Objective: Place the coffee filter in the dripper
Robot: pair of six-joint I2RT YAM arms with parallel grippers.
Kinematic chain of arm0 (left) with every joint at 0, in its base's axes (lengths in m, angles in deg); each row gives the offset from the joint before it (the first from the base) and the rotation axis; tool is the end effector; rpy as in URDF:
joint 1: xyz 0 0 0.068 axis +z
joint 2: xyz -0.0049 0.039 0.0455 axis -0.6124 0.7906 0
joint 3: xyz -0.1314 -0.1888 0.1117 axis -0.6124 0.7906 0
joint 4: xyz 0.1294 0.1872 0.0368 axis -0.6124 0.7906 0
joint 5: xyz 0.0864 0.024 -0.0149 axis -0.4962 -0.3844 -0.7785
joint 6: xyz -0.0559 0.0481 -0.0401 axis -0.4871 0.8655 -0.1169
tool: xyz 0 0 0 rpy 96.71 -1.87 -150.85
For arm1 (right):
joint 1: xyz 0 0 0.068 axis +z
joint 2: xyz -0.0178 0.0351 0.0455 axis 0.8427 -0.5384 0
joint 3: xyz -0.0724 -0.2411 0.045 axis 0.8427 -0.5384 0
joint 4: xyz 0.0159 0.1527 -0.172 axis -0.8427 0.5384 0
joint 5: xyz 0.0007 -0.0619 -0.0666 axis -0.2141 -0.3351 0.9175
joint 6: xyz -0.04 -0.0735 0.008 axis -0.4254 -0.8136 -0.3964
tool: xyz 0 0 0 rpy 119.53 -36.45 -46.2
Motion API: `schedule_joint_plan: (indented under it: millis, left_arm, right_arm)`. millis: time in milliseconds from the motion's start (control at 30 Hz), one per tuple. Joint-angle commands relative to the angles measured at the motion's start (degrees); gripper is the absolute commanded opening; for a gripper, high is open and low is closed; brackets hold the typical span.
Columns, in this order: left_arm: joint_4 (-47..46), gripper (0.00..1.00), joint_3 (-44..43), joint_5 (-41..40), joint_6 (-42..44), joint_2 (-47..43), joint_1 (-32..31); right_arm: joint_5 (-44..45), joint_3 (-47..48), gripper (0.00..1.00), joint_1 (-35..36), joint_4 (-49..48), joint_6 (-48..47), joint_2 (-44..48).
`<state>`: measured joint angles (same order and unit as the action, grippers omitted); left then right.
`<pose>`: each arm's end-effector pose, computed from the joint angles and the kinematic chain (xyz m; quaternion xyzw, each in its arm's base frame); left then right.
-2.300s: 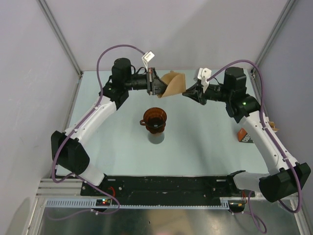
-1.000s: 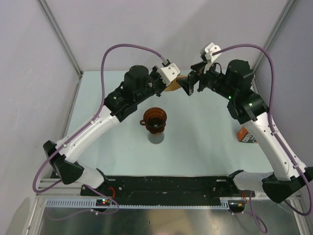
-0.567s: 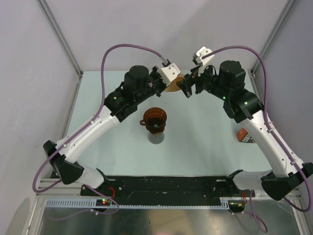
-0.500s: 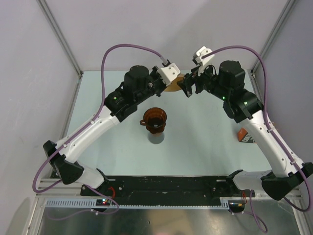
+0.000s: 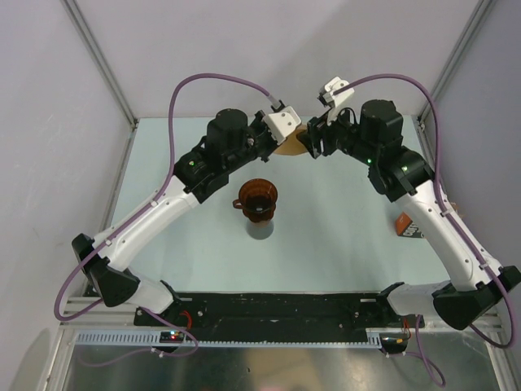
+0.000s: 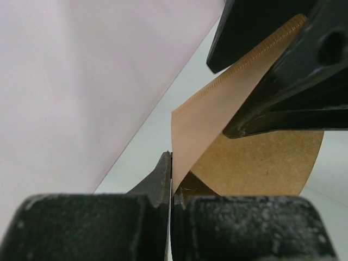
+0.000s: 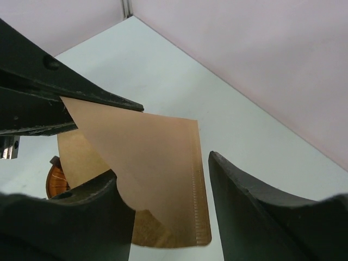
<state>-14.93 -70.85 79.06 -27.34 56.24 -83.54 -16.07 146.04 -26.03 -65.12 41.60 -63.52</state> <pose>0.2352 -0.2415 0.4245 0.4467 0.6177 -0.1089 0.6380 0.2357 0.1611 0.4413 -0.3285 0.6842 0.1946 0.6214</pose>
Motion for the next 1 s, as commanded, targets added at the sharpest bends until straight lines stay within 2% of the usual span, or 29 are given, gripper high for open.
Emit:
schedule_joint_plan:
  millis: [0,33,167,200,333,600,767,967]
  left_arm:
    - [-1.19,0.00,-1.41,2.02,1.12,-1.88,-0.30]
    - [-1.17,0.00,-1.47,2.08,1.11,-1.86,-0.37]
    - [-1.19,0.00,-1.62,2.22,0.97,-1.79,-0.44]
    - [-1.21,0.00,-1.53,2.22,0.90,-1.85,-0.40]
    - [-1.35,0.00,-1.28,2.20,0.92,-1.85,-0.51]
    - [-1.83,0.00,-1.71,1.59,0.19,-1.16,-0.49]
    - [-1.97,0.00,-2.35,1.14,-0.92,-0.54,-0.47]
    - [-2.11,0.00,-3.37,0.44,-3.59,0.49,-0.47]
  right_arm:
    - [-1.18,2.91,0.56,0.31,1.23,1.38,-1.26]
    - [-1.07,3.15,0.56,0.41,1.65,1.45,-1.48]
    - [1.92,3.68,0.70,1.00,2.16,2.11,-1.85]
    - [2.41,3.79,0.70,1.02,2.16,2.34,-1.82]
    - [3.25,4.09,0.57,1.12,2.42,3.55,-1.87]
    - [1.15,4.70,0.39,1.08,2.79,6.35,-1.92]
    - [0.99,5.14,0.23,1.07,2.99,6.93,-2.50]
    - [3.19,5.90,0.12,1.56,3.54,5.94,-3.42]
